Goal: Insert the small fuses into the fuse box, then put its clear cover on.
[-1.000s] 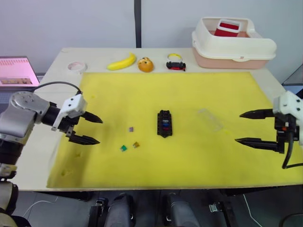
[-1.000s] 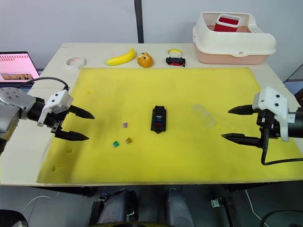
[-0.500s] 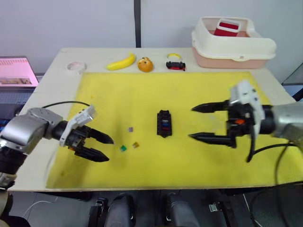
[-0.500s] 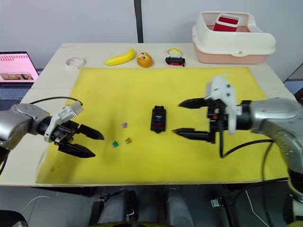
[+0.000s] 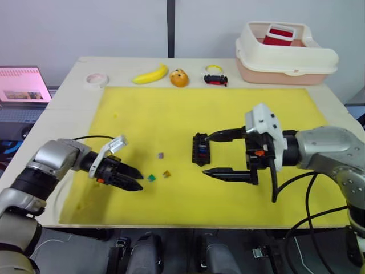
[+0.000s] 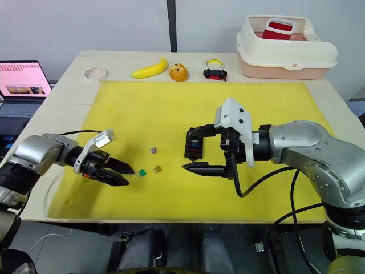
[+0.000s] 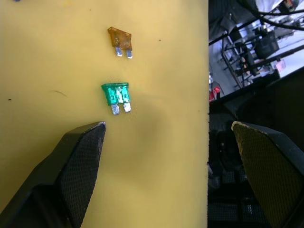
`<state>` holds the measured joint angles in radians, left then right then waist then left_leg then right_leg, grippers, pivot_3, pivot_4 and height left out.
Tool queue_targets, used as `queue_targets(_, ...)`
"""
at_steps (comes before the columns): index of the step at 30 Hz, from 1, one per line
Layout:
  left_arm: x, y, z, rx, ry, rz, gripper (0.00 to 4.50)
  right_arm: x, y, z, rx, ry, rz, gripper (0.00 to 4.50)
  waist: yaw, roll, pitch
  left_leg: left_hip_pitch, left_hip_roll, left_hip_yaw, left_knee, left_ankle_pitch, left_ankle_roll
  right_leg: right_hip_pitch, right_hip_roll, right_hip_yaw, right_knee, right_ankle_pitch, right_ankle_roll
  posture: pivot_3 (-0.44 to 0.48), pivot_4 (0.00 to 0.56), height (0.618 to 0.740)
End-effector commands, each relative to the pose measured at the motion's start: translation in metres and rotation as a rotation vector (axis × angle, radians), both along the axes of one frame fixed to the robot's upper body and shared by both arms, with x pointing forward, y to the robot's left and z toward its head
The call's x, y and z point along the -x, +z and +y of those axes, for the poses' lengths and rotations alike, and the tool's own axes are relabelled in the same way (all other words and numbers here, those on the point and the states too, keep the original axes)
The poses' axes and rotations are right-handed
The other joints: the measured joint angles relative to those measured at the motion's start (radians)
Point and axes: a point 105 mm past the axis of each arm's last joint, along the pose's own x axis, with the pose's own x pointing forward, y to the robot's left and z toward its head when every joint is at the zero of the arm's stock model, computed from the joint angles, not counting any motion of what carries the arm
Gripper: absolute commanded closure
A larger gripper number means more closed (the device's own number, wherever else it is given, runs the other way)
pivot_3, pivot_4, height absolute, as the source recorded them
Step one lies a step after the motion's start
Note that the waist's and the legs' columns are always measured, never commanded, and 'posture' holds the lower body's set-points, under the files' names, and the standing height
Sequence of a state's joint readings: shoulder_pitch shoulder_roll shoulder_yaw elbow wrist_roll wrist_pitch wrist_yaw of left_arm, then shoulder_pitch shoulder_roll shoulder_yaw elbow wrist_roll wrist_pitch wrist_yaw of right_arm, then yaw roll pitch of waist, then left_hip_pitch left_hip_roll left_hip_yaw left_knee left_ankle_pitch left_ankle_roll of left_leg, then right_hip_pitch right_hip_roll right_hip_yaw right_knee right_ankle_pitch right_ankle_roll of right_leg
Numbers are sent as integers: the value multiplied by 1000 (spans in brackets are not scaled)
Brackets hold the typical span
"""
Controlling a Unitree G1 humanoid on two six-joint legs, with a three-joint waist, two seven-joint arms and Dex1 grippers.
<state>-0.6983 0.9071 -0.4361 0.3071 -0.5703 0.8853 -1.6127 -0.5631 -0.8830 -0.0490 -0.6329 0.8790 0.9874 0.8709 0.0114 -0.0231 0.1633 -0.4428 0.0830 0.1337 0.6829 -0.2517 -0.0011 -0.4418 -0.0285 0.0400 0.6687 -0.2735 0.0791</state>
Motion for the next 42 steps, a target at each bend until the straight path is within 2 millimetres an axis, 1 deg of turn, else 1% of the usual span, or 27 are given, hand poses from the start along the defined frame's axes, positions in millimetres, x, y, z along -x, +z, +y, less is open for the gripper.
queue_targets(1, -6, -3, -5, -5, 3, 5, 0, 2, 7, 3, 3, 21, -47, 23, 3, 0, 0, 0, 0, 0, 0, 0, 0, 0, 0, 0, 0, 0, 0, 0, 150, 739)
queue_targets(8, -9, -4, -20, 33, -20, 19, 0, 2, 7, 4, 13, 23, -53, 23, 11, 0, 0, 0, -1, -1, 1, 0, 0, 2, -2, 0, 0, 0, -1, 0, 150, 739)
queue_targets(13, -9, -2, -27, 54, -42, 19, 0, 2, 6, 4, 16, 22, -55, 23, 29, 0, 0, 0, -2, 0, 1, 0, 0, 2, -2, 0, 0, -1, -1, 0, 150, 739)
queue_targets(27, -10, -5, -35, 69, -61, 20, 0, 2, 4, 4, 33, 14, -62, 23, 29, 0, 0, 0, -3, -1, 1, 0, 0, 3, -4, 0, -2, -1, -1, 0, 150, 739)
queue_targets(29, -11, -6, -35, 66, -57, 18, 543, 2, 4, 3, 38, 12, -64, 0, 29, 0, 0, 0, -4, -1, 1, 0, 0, 3, -4, 0, -2, -1, -1, 0, 150, 739)
queue_targets(30, -11, -7, -35, 65, -57, 16, 918, 2, 4, 3, 40, 11, -66, 0, 28, 0, 0, 0, -4, -1, 1, 0, 0, 3, -4, 0, -2, -1, -1, 0, 150, 739)
queue_targets(33, -12, -7, -35, 62, -54, 14, 2426, 2, 4, 2, 44, 11, -69, 0, 23, 0, 0, 0, -4, -1, 1, 0, 1, 3, -4, 0, -3, 0, -1, 0, 150, 739)
queue_targets(39, -13, -8, -33, 56, -42, 12, 2426, 1, 3, 3, 43, 15, -71, 0, 2, 0, 0, 0, -2, -2, 1, -1, 1, 2, -2, 0, -2, 0, -1, 0, 150, 739)
queue_targets(42, -14, -9, -32, 51, -38, 10, 2426, 1, 3, 4, 42, 17, -72, 0, -1, 0, 0, 0, -2, -2, 1, -1, 1, 2, -2, 0, -2, 0, -1, 0, 150, 739)
